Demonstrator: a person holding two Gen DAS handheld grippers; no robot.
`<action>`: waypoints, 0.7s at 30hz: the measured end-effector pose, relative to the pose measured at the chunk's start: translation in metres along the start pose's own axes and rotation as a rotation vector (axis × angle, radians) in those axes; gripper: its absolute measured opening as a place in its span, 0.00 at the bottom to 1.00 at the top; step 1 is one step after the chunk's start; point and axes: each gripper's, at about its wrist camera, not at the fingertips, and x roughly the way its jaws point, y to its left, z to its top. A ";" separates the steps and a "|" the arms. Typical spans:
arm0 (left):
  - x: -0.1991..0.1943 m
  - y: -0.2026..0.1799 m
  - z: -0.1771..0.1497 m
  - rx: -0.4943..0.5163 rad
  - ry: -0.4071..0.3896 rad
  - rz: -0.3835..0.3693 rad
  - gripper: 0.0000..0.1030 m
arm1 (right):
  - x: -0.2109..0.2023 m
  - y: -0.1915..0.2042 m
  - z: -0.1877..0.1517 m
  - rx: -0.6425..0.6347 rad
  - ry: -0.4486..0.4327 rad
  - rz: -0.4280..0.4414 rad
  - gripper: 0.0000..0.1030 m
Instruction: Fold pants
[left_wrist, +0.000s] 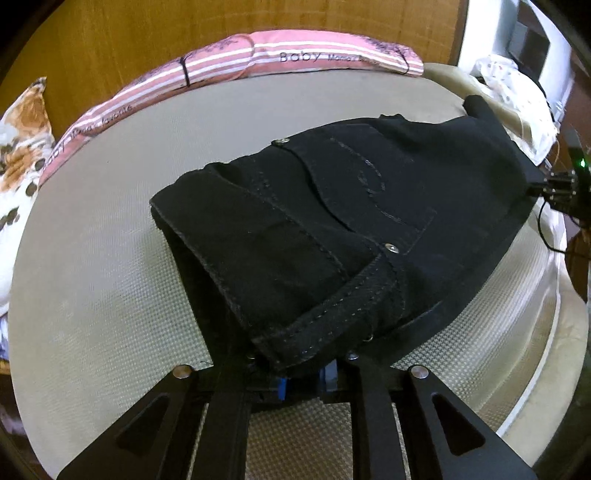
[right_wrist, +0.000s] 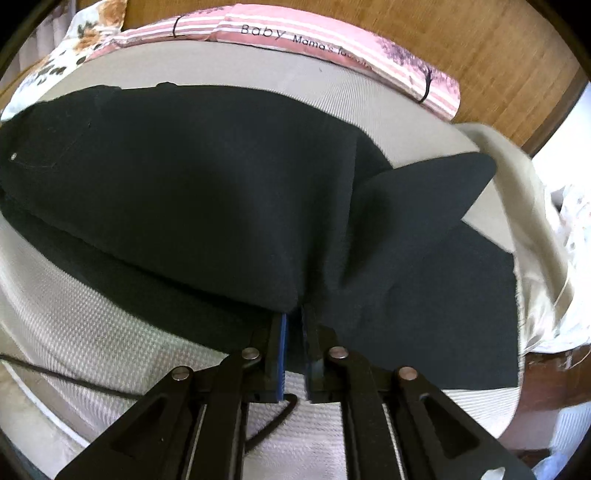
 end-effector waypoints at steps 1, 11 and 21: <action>-0.001 0.000 0.001 -0.002 0.015 0.014 0.25 | 0.003 0.000 0.001 0.016 0.000 0.005 0.11; -0.037 0.023 -0.013 -0.234 0.075 0.025 0.58 | -0.016 -0.006 0.005 0.163 -0.054 0.101 0.34; -0.030 0.032 -0.024 -0.676 -0.003 -0.316 0.58 | -0.023 -0.027 -0.006 0.390 -0.062 0.287 0.38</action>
